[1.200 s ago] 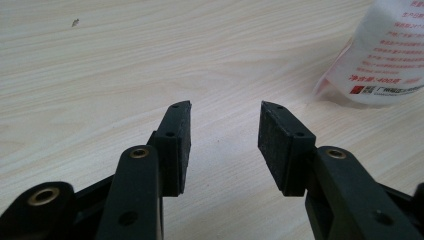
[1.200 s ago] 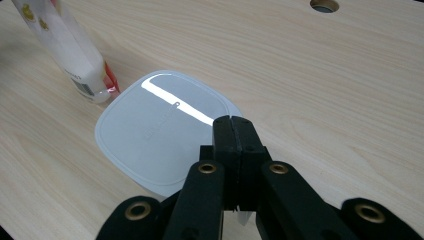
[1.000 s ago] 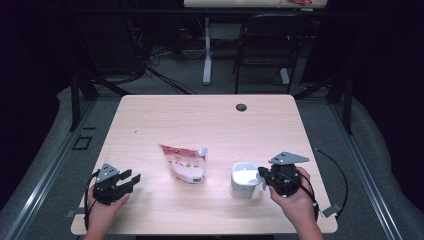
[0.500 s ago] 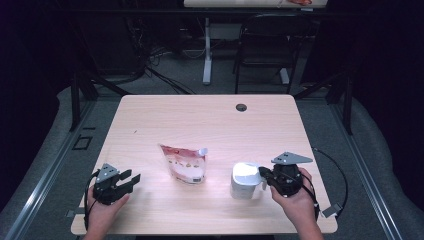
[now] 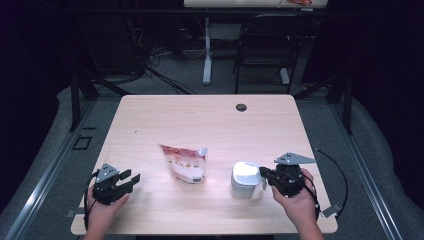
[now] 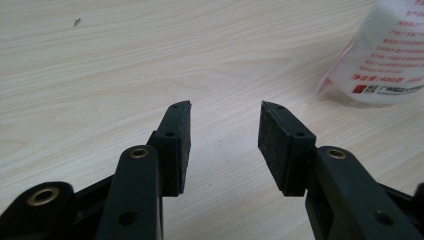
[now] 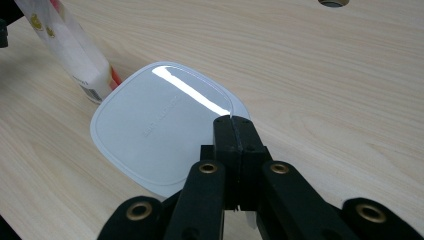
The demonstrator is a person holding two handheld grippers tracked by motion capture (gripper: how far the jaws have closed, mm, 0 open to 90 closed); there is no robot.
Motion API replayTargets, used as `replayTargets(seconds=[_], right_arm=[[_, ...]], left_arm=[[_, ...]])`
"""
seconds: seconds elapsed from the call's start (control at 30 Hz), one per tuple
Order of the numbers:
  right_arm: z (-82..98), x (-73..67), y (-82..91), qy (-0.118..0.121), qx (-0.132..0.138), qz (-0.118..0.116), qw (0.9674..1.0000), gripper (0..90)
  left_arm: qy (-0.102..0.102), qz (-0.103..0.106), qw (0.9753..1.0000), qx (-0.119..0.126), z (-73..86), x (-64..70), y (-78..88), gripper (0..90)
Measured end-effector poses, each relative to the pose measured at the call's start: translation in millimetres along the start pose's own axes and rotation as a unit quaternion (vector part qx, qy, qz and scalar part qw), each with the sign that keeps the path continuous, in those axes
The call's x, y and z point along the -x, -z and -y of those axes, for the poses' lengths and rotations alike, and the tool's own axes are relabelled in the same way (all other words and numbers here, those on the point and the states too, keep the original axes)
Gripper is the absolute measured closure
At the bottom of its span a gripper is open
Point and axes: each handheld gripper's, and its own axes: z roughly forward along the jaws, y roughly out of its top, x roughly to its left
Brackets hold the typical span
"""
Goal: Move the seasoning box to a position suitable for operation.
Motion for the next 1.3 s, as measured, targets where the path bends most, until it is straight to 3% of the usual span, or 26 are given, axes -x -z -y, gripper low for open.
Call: replayTargets(seconds=[0.47,0.67,1.17,1.3], right_arm=[[4.3,5.4,0.8,-0.02,0.009,-0.012,0.9997,90.0],[6.8,9.6,0.2,-0.042,0.02,-0.027,0.9986,90.0],[8.9,13.3,0.3,-0.055,0.024,-0.036,0.9976,90.0],[10.7,15.9,0.2,-0.068,0.026,-0.043,0.9964,90.0]], left_arm=[[-0.001,0.0,1.0,0.0,0.0,0.2,0.1,56.7],[-0.001,0.001,1.0,-0.001,0.0,0.1,-0.2,56.7],[-0.004,0.001,1.0,-0.003,0.2,0.1,-0.8,56.7],[-0.003,0.001,1.0,-0.003,0.3,0.2,-0.9,56.7]])
